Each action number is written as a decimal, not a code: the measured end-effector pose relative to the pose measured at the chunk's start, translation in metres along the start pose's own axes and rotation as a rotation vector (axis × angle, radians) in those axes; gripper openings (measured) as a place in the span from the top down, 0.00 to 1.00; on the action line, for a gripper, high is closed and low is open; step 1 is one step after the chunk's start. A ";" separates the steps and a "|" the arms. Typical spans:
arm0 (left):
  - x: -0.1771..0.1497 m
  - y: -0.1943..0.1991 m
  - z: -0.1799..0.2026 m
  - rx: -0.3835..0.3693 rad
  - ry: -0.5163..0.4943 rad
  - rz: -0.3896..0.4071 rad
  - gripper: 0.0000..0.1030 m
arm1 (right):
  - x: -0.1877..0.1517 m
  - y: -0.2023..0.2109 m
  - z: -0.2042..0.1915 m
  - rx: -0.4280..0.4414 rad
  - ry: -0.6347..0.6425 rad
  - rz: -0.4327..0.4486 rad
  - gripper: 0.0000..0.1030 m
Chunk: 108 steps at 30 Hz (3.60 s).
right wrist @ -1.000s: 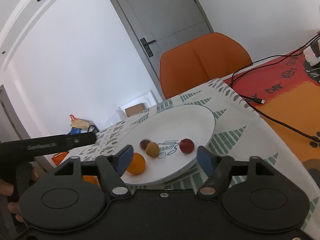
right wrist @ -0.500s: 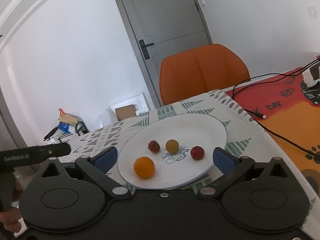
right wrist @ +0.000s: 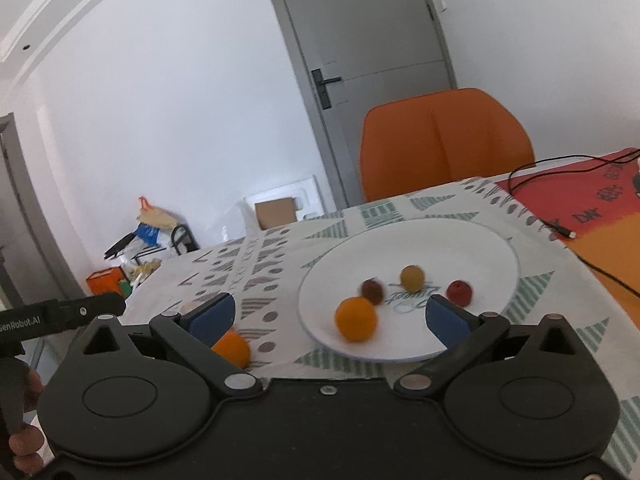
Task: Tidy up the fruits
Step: 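Move both open grippers back to the fruit cluster, then grasp a small tangerine with the right gripper while the left gripper grasps a brown apricot, then carry the tangerine and apricot in both grippers over the white plate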
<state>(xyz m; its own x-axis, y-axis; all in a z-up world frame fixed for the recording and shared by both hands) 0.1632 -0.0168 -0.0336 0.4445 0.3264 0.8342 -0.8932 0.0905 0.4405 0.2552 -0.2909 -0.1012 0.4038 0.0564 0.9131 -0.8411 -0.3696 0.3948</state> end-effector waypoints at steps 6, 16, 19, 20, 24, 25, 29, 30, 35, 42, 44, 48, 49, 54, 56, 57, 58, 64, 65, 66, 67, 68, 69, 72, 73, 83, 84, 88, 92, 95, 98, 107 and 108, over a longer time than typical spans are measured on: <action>-0.006 0.008 -0.022 0.017 0.014 -0.008 0.11 | -0.003 0.000 -0.023 0.047 0.040 -0.019 0.00; -0.017 0.012 -0.049 0.067 0.026 -0.019 0.11 | -0.013 -0.006 -0.050 0.121 0.084 -0.063 0.00; -0.020 0.012 -0.056 0.065 0.030 -0.021 0.11 | -0.018 -0.011 -0.058 0.144 0.095 -0.078 0.04; -0.021 0.012 -0.057 0.067 0.029 -0.020 0.11 | -0.019 -0.013 -0.060 0.153 0.099 -0.086 0.06; -0.023 0.013 -0.060 0.048 0.034 -0.016 0.11 | -0.026 -0.024 -0.072 0.176 0.116 -0.131 0.23; -0.025 0.013 -0.061 0.044 0.033 -0.019 0.12 | -0.028 -0.027 -0.075 0.181 0.122 -0.139 0.26; -0.031 0.010 -0.067 0.045 0.037 -0.035 0.12 | -0.035 -0.037 -0.088 0.200 0.139 -0.167 0.36; -0.033 0.009 -0.070 0.048 0.042 -0.038 0.12 | -0.036 -0.041 -0.090 0.205 0.142 -0.177 0.40; -0.037 0.005 -0.084 0.065 0.073 -0.051 0.13 | -0.045 -0.056 -0.099 0.221 0.144 -0.224 0.50; -0.039 0.001 -0.094 0.080 0.092 -0.068 0.13 | -0.050 -0.072 -0.110 0.247 0.160 -0.249 0.62; -0.038 0.001 -0.093 0.083 0.089 -0.071 0.13 | -0.051 -0.076 -0.112 0.260 0.155 -0.254 0.64; -0.037 -0.002 -0.087 0.090 0.065 -0.070 0.13 | -0.051 -0.076 -0.109 0.271 0.147 -0.256 0.80; -0.036 -0.003 -0.084 0.087 0.060 -0.071 0.13 | -0.051 -0.075 -0.106 0.273 0.136 -0.255 0.80; -0.037 -0.009 -0.068 0.053 0.035 -0.082 0.13 | -0.046 -0.067 -0.094 0.260 0.116 -0.232 0.80; -0.038 -0.012 -0.059 0.041 0.020 -0.089 0.13 | -0.044 -0.063 -0.089 0.256 0.112 -0.219 0.80; -0.039 -0.014 -0.056 0.036 0.013 -0.092 0.13 | -0.043 -0.061 -0.087 0.255 0.109 -0.215 0.80; -0.039 -0.015 -0.052 0.030 0.008 -0.094 0.13 | -0.043 -0.059 -0.084 0.254 0.105 -0.210 0.80; -0.042 -0.025 -0.033 -0.022 -0.016 -0.110 0.19 | -0.041 -0.056 -0.071 0.217 0.088 -0.195 0.80; -0.043 -0.027 -0.029 -0.035 -0.025 -0.120 0.23 | -0.040 -0.055 -0.068 0.209 0.082 -0.188 0.80; -0.044 -0.029 -0.026 -0.045 -0.033 -0.126 0.24 | -0.039 -0.053 -0.066 0.201 0.076 -0.180 0.80; -0.044 -0.032 -0.023 -0.054 -0.041 -0.132 0.27 | -0.038 -0.051 -0.064 0.193 0.072 -0.174 0.80; -0.045 -0.034 -0.020 -0.066 -0.048 -0.138 0.29 | -0.037 -0.050 -0.062 0.186 0.070 -0.170 0.80; -0.046 -0.037 -0.017 -0.072 -0.053 -0.142 0.29 | -0.037 -0.048 -0.060 0.178 0.069 -0.167 0.80; -0.050 -0.046 -0.012 -0.075 -0.066 -0.151 0.32 | -0.037 -0.046 -0.055 0.163 0.062 -0.159 0.80; -0.052 -0.050 -0.012 -0.070 -0.068 -0.160 0.39 | -0.037 -0.047 -0.054 0.161 0.058 -0.156 0.80; -0.050 -0.054 -0.012 -0.047 -0.043 -0.193 0.78 | -0.036 -0.041 -0.046 0.182 0.027 -0.129 0.80; -0.050 -0.052 -0.012 -0.046 -0.046 -0.191 0.78 | -0.035 -0.040 -0.045 0.182 0.025 -0.126 0.80; -0.046 -0.049 -0.008 -0.041 -0.049 -0.179 0.78 | -0.032 -0.034 -0.039 0.176 0.014 -0.105 0.80; -0.037 -0.047 0.000 -0.054 -0.055 -0.154 0.78 | -0.027 -0.029 -0.029 0.159 -0.001 -0.083 0.80; -0.032 -0.046 0.009 -0.066 -0.065 -0.143 0.78 | -0.024 -0.024 -0.020 0.145 -0.009 -0.067 0.80; -0.031 -0.047 0.019 -0.078 -0.076 -0.137 0.78 | -0.021 -0.020 -0.011 0.132 -0.019 -0.053 0.80; -0.026 -0.055 0.053 -0.117 -0.128 -0.128 0.78 | -0.016 -0.014 0.020 0.108 -0.061 -0.018 0.80; -0.024 -0.055 0.057 -0.121 -0.139 -0.121 0.78 | -0.016 -0.014 0.023 0.103 -0.060 -0.015 0.80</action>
<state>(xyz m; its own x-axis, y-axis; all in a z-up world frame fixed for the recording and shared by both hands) 0.2052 -0.0831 -0.0588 0.5466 0.1740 0.8191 -0.8307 0.2364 0.5040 0.2690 -0.3077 -0.1239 0.4395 0.0084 0.8982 -0.7948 -0.4624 0.3932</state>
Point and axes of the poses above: each gripper's, at about its wrist camera, not at the fingertips, and y roughly against the way its jaws point, z to its right, x to its top, the point moved 6 cm from there along -y, roughly the way its jaws point, and after that the axes turned 9 degrees about y, right-handed, at the moved point
